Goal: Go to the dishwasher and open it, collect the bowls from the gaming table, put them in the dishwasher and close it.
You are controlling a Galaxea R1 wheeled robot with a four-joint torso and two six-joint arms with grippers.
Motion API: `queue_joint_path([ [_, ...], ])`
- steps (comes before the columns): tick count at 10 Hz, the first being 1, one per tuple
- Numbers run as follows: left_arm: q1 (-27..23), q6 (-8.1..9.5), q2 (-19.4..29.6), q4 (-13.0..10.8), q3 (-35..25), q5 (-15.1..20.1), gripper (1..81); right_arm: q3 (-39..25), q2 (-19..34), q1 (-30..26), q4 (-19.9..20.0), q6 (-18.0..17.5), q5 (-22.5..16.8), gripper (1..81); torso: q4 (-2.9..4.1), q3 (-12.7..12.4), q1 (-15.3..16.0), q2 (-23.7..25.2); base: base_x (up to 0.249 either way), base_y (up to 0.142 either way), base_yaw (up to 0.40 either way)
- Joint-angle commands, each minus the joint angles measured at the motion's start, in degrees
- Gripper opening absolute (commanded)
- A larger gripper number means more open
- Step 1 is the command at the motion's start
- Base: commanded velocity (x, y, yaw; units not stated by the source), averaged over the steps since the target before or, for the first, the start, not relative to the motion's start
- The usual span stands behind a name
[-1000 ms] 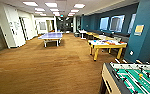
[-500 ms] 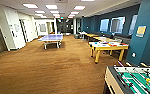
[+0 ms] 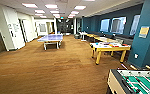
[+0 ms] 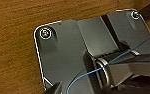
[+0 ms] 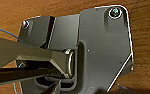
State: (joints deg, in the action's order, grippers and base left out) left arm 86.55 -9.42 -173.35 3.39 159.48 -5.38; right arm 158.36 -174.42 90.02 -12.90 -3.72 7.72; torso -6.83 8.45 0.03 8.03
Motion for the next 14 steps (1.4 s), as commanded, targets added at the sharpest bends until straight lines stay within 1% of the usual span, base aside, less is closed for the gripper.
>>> queue_joint_path([
  [1, -3.1, -0.6, 0.1, 0.04, 0.13, 2.74, 81.1, 0.1, 0.01, -2.69, 0.15, 0.11, -2.44, 81.1, 0.0, 0.0, 0.0, 0.0, 0.192, 0.0, 0.0],
  [14, -3.1, -0.6, -0.07, 0.13, 0.13, 2.74, 81.1, 0.19, 0.01, -2.6, 0.15, 0.11, -2.44, 81.1, 0.0, 0.0, -0.02, 0.0, 0.212, 0.0, 0.0],
])
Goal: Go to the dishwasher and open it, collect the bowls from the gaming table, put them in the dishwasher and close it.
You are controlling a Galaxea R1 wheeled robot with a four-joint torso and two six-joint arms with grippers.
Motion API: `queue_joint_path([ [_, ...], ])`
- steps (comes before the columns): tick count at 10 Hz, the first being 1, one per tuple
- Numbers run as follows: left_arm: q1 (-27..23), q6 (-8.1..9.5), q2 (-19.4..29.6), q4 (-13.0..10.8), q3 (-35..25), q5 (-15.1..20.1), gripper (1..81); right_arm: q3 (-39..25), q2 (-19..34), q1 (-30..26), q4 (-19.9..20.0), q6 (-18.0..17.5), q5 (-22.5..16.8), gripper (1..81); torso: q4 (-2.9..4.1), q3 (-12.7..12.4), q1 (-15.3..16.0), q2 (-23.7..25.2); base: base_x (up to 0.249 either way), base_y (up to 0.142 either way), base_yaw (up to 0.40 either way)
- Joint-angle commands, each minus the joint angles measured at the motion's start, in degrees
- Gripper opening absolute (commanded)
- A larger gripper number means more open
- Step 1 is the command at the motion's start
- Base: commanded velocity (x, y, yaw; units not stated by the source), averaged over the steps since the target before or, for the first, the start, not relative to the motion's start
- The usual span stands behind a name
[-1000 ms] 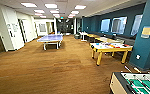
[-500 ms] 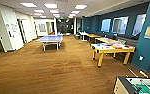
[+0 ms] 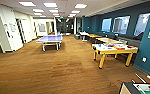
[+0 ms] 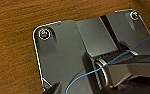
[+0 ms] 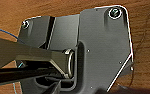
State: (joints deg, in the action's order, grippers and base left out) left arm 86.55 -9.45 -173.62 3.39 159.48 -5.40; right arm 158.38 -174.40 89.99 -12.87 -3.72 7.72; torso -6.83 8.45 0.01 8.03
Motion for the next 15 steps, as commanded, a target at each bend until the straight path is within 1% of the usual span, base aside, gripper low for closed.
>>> queue_joint_path([
  [1, -3.1, -0.57, 0.2, 0.13, 0.13, 2.76, 81.1, 0.16, -0.01, -2.57, 0.13, 0.03, -2.44, 81.1, 0.0, 0.0, 0.0, 0.0, 0.218, 0.0, 0.0],
  [6, -3.1, -0.57, 0.2, 0.04, 0.13, 2.76, 81.1, 0.08, 0.78, -2.58, 0.04, 0.2, -1.92, 81.1, 0.0, 0.0, 0.0, 0.0, 0.217, 0.0, 0.0],
  [8, -3.1, -0.57, 0.72, 0.13, 0.05, 2.76, 81.1, -2.2, 2.71, -2.57, -0.22, 0.29, -1.83, 81.1, 0.0, 0.0, 0.02, 0.0, 0.216, 0.0, 0.0],
  [11, -3.1, -0.57, 1.16, 0.21, -0.21, 2.85, 81.1, -8.36, 7.63, -2.31, 0.04, 0.29, -1.83, 81.1, 0.0, 0.0, 0.02, 0.0, 0.216, 0.0, 0.0],
  [13, -2.75, -0.57, 1.69, 0.21, -0.22, 2.76, 81.1, -8.19, 8.51, -2.14, 0.22, 0.29, -1.91, 81.1, 0.0, 0.0, 0.0, 0.0, 0.216, 0.0, 0.0],
  [15, -2.57, -0.57, 1.87, 0.3, -0.31, 2.76, 81.1, -8.19, 8.52, -2.31, 0.22, 0.29, -1.92, 81.1, 0.0, 0.0, 0.02, 0.0, 0.216, 0.062, 0.0],
])
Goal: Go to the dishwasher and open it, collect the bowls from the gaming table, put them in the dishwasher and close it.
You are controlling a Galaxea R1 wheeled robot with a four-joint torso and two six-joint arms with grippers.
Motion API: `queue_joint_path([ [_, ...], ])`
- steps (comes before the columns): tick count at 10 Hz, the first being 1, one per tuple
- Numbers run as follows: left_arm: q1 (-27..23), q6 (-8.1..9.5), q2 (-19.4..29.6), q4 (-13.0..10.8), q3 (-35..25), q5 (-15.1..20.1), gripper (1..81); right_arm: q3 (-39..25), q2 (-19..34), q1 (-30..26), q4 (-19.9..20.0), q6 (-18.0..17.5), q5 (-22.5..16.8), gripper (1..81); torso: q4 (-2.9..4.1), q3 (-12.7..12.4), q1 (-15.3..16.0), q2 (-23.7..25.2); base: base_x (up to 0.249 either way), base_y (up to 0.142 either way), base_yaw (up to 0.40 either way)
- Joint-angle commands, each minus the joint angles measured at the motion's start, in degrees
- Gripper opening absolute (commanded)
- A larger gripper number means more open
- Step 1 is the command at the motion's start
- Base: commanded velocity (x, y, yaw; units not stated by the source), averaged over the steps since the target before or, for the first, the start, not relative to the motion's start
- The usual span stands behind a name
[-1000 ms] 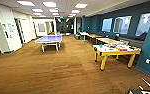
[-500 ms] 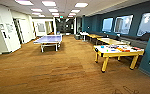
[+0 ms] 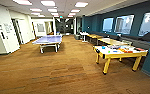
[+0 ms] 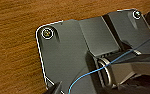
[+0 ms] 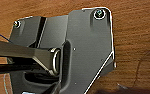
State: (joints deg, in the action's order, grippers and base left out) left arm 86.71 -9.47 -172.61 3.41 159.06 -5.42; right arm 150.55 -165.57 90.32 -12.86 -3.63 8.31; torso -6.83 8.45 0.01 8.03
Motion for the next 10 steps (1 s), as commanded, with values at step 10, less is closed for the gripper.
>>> queue_joint_path([
  [10, -2.73, -0.55, 0.06, -0.16, 0.02, 2.35, 81.1, -0.27, -1.63, -2.46, 0.03, 0.12, -2.78, 81.1, 0.0, 0.0, 0.02, -0.02, 0.226, 0.063, 0.0],
])
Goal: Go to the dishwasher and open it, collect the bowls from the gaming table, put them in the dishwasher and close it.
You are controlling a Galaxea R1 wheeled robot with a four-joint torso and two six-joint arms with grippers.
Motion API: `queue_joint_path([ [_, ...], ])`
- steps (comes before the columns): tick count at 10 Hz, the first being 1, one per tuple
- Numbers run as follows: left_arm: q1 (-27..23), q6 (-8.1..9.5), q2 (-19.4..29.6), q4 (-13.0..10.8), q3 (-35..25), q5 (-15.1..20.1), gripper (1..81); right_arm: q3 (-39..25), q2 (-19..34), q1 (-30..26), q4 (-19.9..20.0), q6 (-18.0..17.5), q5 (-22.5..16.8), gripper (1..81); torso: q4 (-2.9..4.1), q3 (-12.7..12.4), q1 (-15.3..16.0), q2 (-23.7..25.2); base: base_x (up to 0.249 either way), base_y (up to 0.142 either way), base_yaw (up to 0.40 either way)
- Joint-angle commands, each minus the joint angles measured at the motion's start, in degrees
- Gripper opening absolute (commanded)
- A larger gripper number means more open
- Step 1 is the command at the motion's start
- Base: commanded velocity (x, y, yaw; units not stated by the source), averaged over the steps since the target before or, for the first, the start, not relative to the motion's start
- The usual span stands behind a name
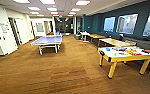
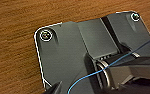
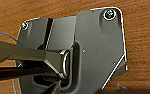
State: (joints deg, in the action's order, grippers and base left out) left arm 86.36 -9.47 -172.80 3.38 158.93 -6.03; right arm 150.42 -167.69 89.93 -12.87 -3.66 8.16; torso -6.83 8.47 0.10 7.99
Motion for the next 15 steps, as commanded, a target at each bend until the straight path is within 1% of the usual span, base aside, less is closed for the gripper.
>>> queue_joint_path([
  [1, -2.38, -0.55, 0.26, -0.04, 0.15, 2.96, 81.1, -0.05, 0.4, -2.16, 0.04, 0.14, -2.62, 81.1, 0.0, 0.0, 0.0, 0.0, 0.151, 0.0, 0.0],
  [7, -2.37, -0.55, 0.08, -0.04, 0.15, 3.05, 81.1, 0.21, 0.05, -2.34, 0.04, 0.23, -2.79, 81.1, 0.0, -0.02, -0.09, 0.02, 0.126, 0.0, 0.0],
  [12, -2.37, -0.55, 0.0, -0.21, 0.16, 3.05, 81.1, 2.5, -1.53, -2.43, -0.13, 0.23, -2.88, 81.1, 0.0, -0.02, -0.09, 0.02, 0.0, 0.0, 0.0],
  [15, -2.37, -0.55, -0.09, -0.21, 0.16, 3.13, 81.1, 2.68, -1.62, -2.43, -0.13, 0.23, -2.88, 81.1, 0.0, -0.02, -0.09, 0.02, 0.0, 0.0, -0.036],
])
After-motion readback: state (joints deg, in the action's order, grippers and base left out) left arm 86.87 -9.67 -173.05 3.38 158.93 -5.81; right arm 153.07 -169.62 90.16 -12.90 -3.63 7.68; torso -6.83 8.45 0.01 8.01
